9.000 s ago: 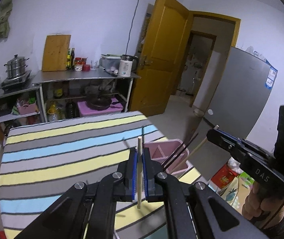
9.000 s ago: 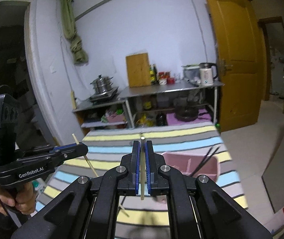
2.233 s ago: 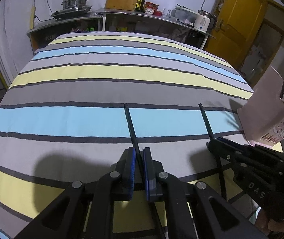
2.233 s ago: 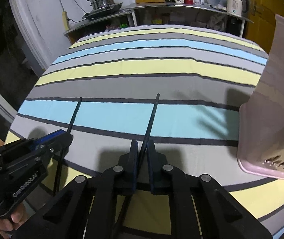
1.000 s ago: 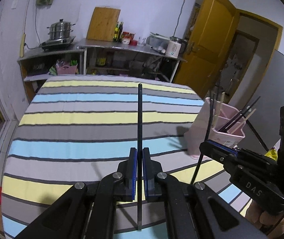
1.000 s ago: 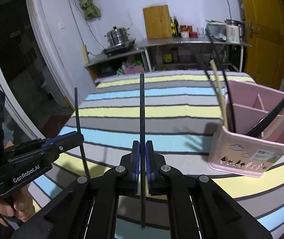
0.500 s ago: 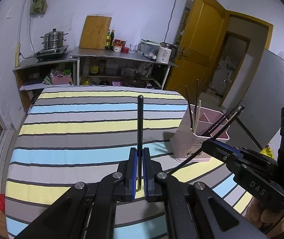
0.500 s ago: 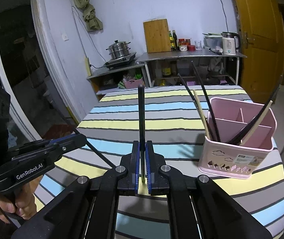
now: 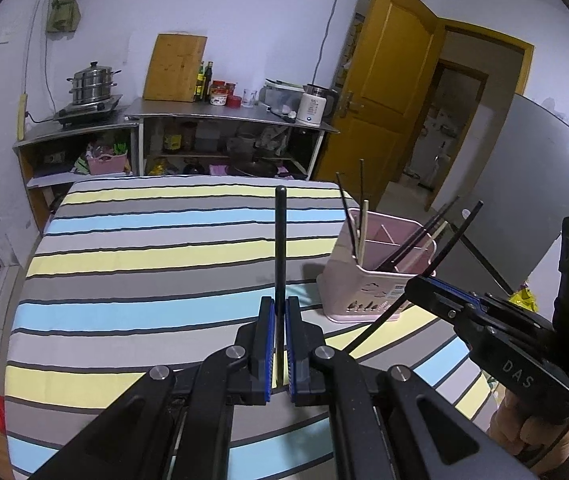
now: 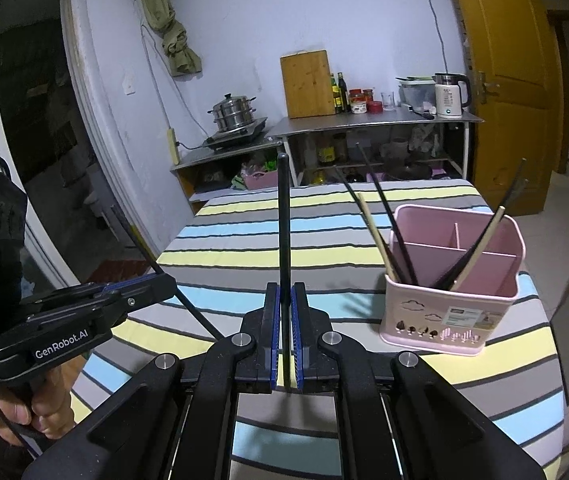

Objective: Organize utensils
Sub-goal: 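Lift both held black chopsticks up toward the pink holder, then lower both black chopsticks into the pink holder and open both tools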

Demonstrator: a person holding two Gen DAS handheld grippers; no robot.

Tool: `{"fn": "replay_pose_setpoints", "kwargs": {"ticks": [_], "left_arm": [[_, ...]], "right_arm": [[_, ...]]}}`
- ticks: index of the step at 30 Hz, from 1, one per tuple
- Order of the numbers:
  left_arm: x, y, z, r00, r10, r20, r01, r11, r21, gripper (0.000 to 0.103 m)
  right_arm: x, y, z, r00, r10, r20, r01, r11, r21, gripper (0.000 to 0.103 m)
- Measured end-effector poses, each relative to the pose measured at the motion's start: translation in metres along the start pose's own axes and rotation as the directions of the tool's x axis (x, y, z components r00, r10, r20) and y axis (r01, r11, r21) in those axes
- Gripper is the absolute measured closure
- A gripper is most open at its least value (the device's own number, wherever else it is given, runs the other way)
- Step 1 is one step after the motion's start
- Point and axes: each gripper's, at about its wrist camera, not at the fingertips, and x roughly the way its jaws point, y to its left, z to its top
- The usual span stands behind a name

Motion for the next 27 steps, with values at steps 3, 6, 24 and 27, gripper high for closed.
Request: {"fn": "replay_pose_setpoints", "kwargs": {"ticks": [3, 6, 24, 27], "left_arm": [[0.002, -0.009, 0.003, 1.000, -0.014, -0.004, 0.014, 1.000, 0.014, 0.098], [0.006, -0.022, 0.008, 0.999, -0.035, -0.006, 0.035, 0.999, 0.038, 0.098], [0.023, -0.090, 0.074, 0.990, -0.136, 0.048, 0.129, 0.983, 0.131, 0.098], [0.022, -0.096, 0.091, 0.986, -0.147, 0.073, 0.136, 0.981, 0.136, 0.098]], "right_arm": [[-0.004, -0.005, 0.000, 1.000, -0.007, 0.007, 0.007, 1.000, 0.006, 0.098], [-0.010, -0.012, -0.001, 1.000, -0.021, 0.016, 0.020, 1.000, 0.018, 0.098], [-0.055, -0.070, 0.037, 0.984, -0.130, 0.125, 0.121, 0.989, 0.081, 0.098], [-0.061, -0.076, 0.047, 0.978, -0.143, 0.151, 0.132, 0.988, 0.084, 0.098]]}}
